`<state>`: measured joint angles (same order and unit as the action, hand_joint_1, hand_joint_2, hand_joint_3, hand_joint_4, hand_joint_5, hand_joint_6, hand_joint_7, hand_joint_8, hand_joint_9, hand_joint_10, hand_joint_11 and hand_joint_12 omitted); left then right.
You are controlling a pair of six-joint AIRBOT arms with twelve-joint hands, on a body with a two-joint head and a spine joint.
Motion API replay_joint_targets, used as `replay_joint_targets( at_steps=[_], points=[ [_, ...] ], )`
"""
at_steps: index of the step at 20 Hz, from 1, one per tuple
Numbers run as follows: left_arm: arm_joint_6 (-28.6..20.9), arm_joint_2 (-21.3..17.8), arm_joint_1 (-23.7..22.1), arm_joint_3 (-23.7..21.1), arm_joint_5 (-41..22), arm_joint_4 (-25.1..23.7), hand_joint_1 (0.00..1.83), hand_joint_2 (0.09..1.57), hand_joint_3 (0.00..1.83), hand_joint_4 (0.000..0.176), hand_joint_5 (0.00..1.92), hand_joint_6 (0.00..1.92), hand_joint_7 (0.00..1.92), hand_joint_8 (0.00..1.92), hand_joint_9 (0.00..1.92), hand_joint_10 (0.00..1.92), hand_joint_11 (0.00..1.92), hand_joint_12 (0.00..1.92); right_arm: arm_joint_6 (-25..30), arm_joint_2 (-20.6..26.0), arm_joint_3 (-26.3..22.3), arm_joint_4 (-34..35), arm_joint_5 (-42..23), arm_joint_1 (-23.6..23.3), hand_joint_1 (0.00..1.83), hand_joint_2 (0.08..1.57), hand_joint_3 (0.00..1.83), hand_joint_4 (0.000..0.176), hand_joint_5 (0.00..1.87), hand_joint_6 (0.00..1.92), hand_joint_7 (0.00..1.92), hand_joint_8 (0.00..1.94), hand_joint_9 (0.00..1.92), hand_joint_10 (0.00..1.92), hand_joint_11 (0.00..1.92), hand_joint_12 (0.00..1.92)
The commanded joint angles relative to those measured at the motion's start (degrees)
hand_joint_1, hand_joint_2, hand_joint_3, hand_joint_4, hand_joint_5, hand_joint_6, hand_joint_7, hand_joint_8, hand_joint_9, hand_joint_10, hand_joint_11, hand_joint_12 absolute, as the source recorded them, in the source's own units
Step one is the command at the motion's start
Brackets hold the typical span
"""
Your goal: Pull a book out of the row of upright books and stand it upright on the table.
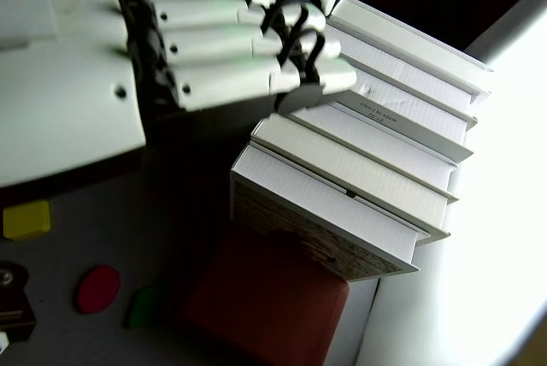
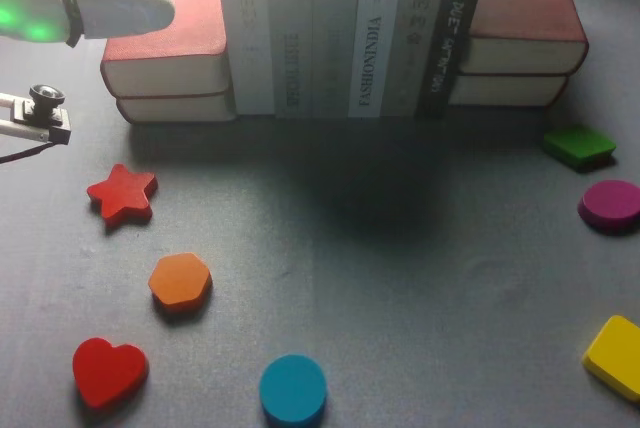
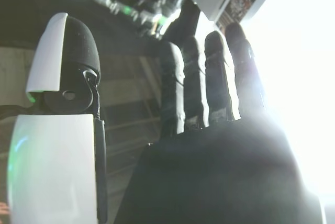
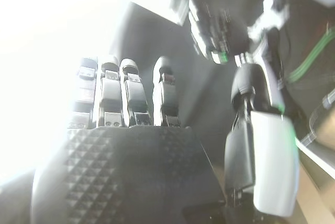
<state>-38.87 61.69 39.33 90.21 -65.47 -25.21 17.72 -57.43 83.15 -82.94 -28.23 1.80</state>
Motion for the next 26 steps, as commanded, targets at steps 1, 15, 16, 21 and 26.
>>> replay_joint_targets(
  at_steps=[1, 15, 16, 21, 26],
  points=[
    [-0.48, 0.4, -1.04, 0.28, -5.87, 3.88, 1.1, 1.03, 0.0, 0.0, 0.37, 0.19, 0.27, 0.0, 0.25, 0.01, 0.0, 0.58, 0.18, -0.39, 0.17, 2.36, 0.08, -0.98, 0.28, 1.13, 0.01, 0.176, 0.09, 0.01, 0.0, 0.0, 0.0, 0.0, 0.0, 0.0],
    [-0.48, 0.86, -2.0, 0.62, -5.83, 3.08, 1.15, 1.0, 0.0, 0.0, 0.47, 0.12, 0.44, 0.01, 0.34, 0.01, 0.0, 0.83, 0.19, -4.75, 2.3, -5.55, 5.05, -3.4, 0.2, 1.09, 0.0, 0.034, 0.46, 0.07, 0.0, 0.0, 0.0, 0.0, 0.0, 0.0],
    [-0.48, 0.87, -2.0, 0.62, -5.92, 3.08, 1.15, 1.0, 0.0, 0.0, 0.47, 0.12, 0.44, 0.01, 0.34, 0.01, 0.0, 0.83, 0.19, -5.06, 2.47, -6.0, 5.33, -3.25, 0.2, 1.09, 0.0, 0.034, 0.46, 0.07, 0.0, 0.0, 0.0, 0.0, 0.0, 0.0],
    [-0.48, 0.68, -1.99, 0.56, -5.92, 3.13, 1.13, 1.04, 0.01, 0.0, 0.51, 0.06, 0.42, 0.0, 0.29, 0.0, 0.0, 0.74, 5.79, -2.89, 0.77, -9.88, 1.95, -2.59, 0.04, 1.23, 0.02, 0.176, 0.0, 0.0, 0.0, 0.0, 0.0, 0.0, 0.0, 0.0],
    [-0.48, 0.33, -1.33, 0.3, -6.54, 3.9, 1.12, 1.0, 0.0, 0.0, 0.47, 0.01, 0.34, 0.0, 0.26, 0.0, 0.0, 0.7, 6.93, 0.69, -4.53, -14.72, 0.09, 1.0, 0.17, 1.13, 0.0, 0.175, 0.32, 0.02, 0.0, 0.0, 0.0, 0.0, 0.0, 0.0]
  ],
)
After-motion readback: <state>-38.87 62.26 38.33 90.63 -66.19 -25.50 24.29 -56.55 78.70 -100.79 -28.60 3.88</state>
